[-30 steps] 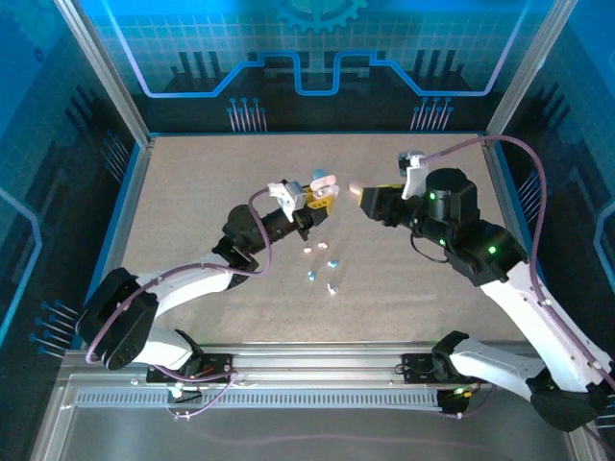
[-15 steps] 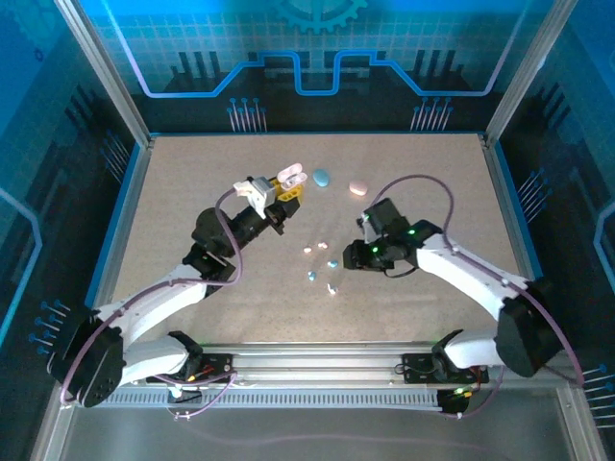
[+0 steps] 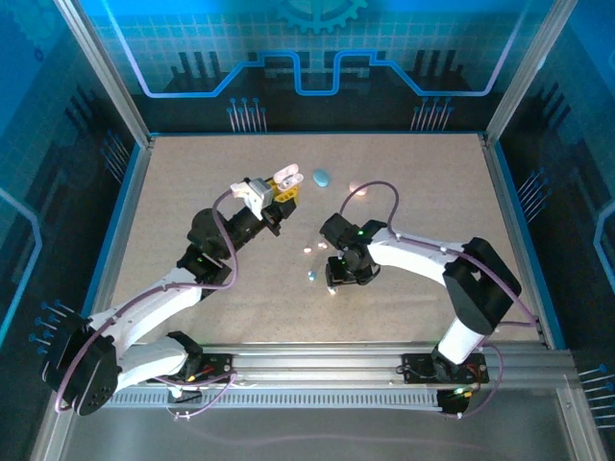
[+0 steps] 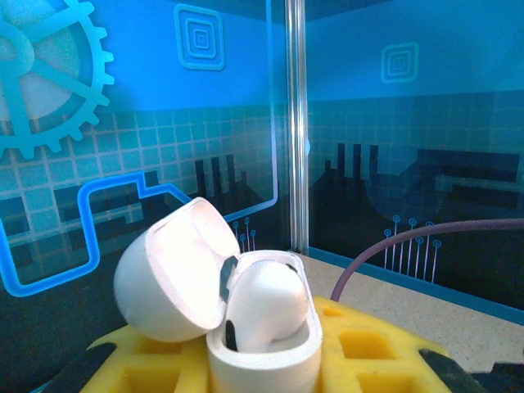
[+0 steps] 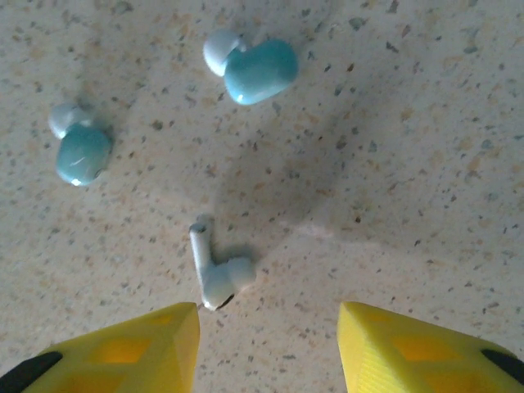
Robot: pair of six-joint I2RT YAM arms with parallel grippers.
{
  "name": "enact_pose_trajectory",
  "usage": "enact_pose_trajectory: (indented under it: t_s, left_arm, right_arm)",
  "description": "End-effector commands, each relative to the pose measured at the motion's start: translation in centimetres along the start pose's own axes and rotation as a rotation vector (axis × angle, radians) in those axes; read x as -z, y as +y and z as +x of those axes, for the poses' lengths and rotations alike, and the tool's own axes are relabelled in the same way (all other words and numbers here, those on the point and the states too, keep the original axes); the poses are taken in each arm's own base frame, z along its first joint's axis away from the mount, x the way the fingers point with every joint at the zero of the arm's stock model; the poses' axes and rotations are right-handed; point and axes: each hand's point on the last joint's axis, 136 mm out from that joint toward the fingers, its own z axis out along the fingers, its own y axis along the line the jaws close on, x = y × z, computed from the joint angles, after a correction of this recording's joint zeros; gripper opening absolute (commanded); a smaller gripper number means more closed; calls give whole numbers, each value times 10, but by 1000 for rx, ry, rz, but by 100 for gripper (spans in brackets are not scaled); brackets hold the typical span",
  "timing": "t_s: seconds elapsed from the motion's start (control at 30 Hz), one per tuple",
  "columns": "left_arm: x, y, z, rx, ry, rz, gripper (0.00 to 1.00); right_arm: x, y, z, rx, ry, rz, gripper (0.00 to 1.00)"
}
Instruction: Insert wireless bluetooth earbuds into charging case
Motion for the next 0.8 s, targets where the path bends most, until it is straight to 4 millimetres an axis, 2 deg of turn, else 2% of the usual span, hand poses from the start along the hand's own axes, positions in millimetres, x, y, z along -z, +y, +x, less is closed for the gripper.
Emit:
enact_pose_trajectory:
  t_s: [0.0,0.37,0.5,0.77]
  left_arm:
    - [6,5,-13,-36,-34,-23,21]
    - [9,6,-13,-59,-27,-31,21]
    - [9,7,-12,-60,-23,-33,21]
    - [8,7,-11,-57,-20,-33,21]
  right_arm:
    - [-4,-5,-6,-11,-9,95,50]
    - [-24,-5,-16,41,22,177,50]
    - [-28,1,-14,72,40,166,50]
    - [-25,15,-2,171,70,150,50]
